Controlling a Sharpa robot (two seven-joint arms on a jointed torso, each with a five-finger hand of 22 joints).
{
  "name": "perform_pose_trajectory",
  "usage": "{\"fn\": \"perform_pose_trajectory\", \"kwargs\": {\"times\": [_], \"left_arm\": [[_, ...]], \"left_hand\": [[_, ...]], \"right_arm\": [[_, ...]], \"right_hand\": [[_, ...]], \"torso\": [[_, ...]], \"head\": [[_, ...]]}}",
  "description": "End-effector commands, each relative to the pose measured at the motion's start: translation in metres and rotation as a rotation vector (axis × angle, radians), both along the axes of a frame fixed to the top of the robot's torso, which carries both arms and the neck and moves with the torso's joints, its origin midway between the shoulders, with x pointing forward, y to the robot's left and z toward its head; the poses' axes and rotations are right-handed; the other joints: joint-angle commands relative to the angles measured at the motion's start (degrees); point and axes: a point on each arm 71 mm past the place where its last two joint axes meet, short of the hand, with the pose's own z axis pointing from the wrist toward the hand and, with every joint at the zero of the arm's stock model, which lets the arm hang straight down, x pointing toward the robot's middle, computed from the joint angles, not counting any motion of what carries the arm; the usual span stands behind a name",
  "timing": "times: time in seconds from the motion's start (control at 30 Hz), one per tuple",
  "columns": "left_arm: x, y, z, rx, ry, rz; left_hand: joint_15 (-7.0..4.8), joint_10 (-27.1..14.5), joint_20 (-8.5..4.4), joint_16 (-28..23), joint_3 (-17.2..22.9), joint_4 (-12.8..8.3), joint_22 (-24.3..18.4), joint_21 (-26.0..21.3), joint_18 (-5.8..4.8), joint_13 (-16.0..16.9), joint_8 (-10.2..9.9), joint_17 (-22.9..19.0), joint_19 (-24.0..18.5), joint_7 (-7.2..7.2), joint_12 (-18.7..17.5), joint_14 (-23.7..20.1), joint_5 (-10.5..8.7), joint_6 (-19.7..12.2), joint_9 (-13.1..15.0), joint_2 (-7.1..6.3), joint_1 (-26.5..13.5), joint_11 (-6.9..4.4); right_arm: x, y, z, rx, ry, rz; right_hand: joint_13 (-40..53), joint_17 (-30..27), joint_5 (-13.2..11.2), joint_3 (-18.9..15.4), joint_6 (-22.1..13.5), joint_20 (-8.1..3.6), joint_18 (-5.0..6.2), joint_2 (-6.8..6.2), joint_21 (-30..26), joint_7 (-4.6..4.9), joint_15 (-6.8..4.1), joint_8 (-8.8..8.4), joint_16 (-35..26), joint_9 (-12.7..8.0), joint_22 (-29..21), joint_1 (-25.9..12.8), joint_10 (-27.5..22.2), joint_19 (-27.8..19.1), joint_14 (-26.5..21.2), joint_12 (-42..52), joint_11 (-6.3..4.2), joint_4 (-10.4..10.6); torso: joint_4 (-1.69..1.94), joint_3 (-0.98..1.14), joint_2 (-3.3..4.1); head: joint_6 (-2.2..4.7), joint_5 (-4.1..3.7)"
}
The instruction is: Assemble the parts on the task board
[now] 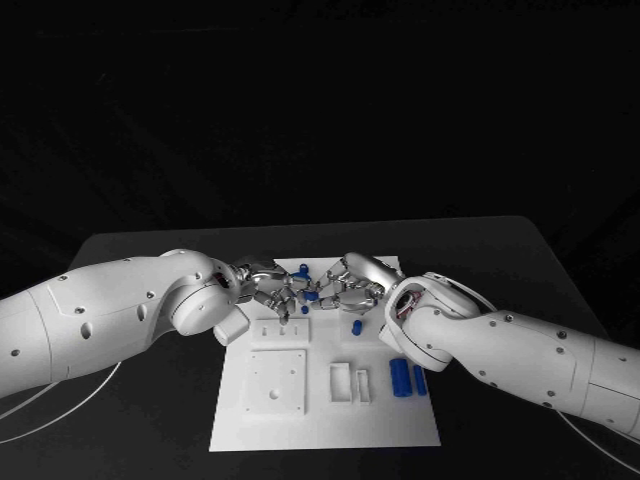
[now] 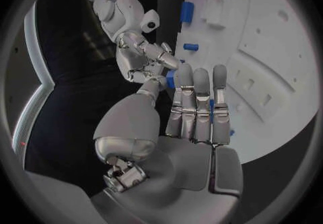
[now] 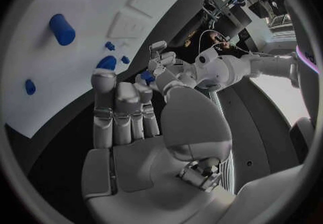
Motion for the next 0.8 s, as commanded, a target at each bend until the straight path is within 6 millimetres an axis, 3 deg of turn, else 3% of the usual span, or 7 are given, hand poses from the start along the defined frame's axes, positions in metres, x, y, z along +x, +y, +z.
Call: {"fn": "perform_pose_trajectory", "kwargs": {"times": [0.03,0.43,0.53,0.6,0.67,0.73,0.8], "left_arm": [[0.0011,0.0002,0.0013,0.006,-0.015,0.014],[-0.0007,-0.0017,0.0007,0.008,-0.004,-0.013],[-0.0012,-0.0028,0.0007,0.005,-0.002,-0.018],[-0.0014,-0.0032,0.0007,0.002,-0.001,-0.019],[-0.0014,-0.0033,0.0008,-0.002,0.001,-0.016],[-0.0014,-0.0032,0.0008,-0.005,0.003,-0.014],[-0.0013,-0.0031,0.0008,-0.006,0.004,-0.011]], "left_hand": [[0.01,0.82,-0.24,-0.38,7.16,-7.46,0.17,-0.13,0.61,0.21,-1.05,0.25,0.19,-2.1,-0.46,0.29,0.11,2.67,0.59,0.46,-0.3,-0.33],[0.08,0.66,-0.17,-0.78,7.07,-7.29,0.24,-0.33,0.6,0.19,-1.77,0.23,0.09,-2.0,-0.86,0.19,-0.52,2.74,0.73,0.68,-0.21,-0.23],[0.3,0.37,0.06,-1.54,6.77,-6.59,-0.2,-0.91,0.51,-0.14,-2.62,-0.12,-0.08,-1.82,-1.58,-0.05,-3.2,2.42,0.29,1.33,-0.14,-0.04],[0.47,0.04,0.22,-1.99,6.55,-5.99,-0.64,-1.41,0.39,-0.35,-3.23,-0.36,-0.23,-1.67,-2.03,-0.25,-5.96,2.05,-0.19,1.88,-0.11,0.11],[0.59,0.14,0.35,-2.48,6.01,-5.26,-1.59,-2.25,0.3,-0.6,-4.0,-0.7,0.1,-1.63,-2.52,-0.1,-7.12,2.31,-1.22,2.0,0.08,0.18],[0.74,-0.02,0.52,-2.83,5.31,-4.25,-2.32,-2.92,0.09,-0.77,-4.47,-0.9,0.19,-1.64,-2.89,-0.19,-10.59,2.16,-1.78,2.3,-0.31,0.24],[0.88,-0.2,0.64,-3.37,4.59,-3.43,-3.25,-3.73,-0.09,-0.98,-5.28,-1.19,0.39,-1.56,-3.37,-0.29,-11.33,2.0,-2.95,1.87,-0.58,0.36]], "right_arm": [[-0.0014,0.003,0.0005,0.011,-0.003,0.01],[-0.0013,0.0041,0.0007,0.02,-0.004,0.009],[-0.0015,0.0051,0.0006,0.018,-0.002,0.014],[-0.0017,0.0055,0.0005,0.017,-0.001,0.017],[-0.0018,0.0058,0.0003,0.014,-0.002,0.019],[-0.0019,0.0058,0.0001,0.011,-0.002,0.02],[-0.002,0.0058,-0.0001,0.009,-0.002,0.02]], "right_hand": [[-0.06,0.01,-0.21,1.36,2.99,-0.52,-0.35,0.07,-0.3,-0.96,-0.42,-0.12,-0.18,0.04,4.19,-0.34,-0.05,2.2,-0.07,-0.23,-0.28,-0.14],[0.04,0.05,0.24,1.43,3.09,-0.53,-0.37,0.12,-0.23,-1.0,-0.45,-0.11,-0.13,0.05,4.23,-0.37,0.07,2.26,-0.05,-0.02,-0.31,0.03],[0.22,0.28,-0.94,2.77,3.25,-0.55,-0.43,0.51,0.12,-0.92,-0.45,-0.12,0.1,0.05,4.34,-0.15,0.23,2.28,-0.03,0.19,-0.3,-0.27],[0.52,0.3,-3.14,4.17,3.34,-0.56,-0.44,0.94,0.18,-0.86,-0.47,-0.12,0.11,0.05,4.36,0.11,0.47,2.25,-0.06,0.53,-0.32,-0.58],[0.65,0.4,-5.69,5.75,3.35,-0.54,-0.46,1.15,0.39,-0.82,-0.42,-0.12,0.22,0.05,4.4,-0.02,0.6,2.27,-0.03,0.62,-0.3,-0.76],[0.95,0.34,-6.37,8.21,3.52,-0.52,-0.43,0.57,0.41,-0.82,-0.41,-0.1,0.14,0.07,4.38,-0.92,0.84,2.23,-0.03,0.81,-0.31,-0.86],[1.21,0.39,-6.64,9.17,3.6,-0.51,-0.44,0.29,0.46,-0.83,-0.4,-0.1,0.21,0.07,4.38,-1.16,0.99,2.22,0.01,0.94,-0.32,-0.78]], "torso": [[0.0,0.01,0.03],[-0.02,0.04,0.07],[-0.02,0.05,0.04],[-0.02,0.05,0.02],[-0.02,0.05,0.02],[0.0,0.06,0.01],[-0.01,0.06,0.0]], "head": [[0.08,0.01],[0.08,-0.08],[0.08,-0.09],[0.05,-0.09],[0.05,-0.09],[0.04,-0.09],[0.04,-0.1]]}}
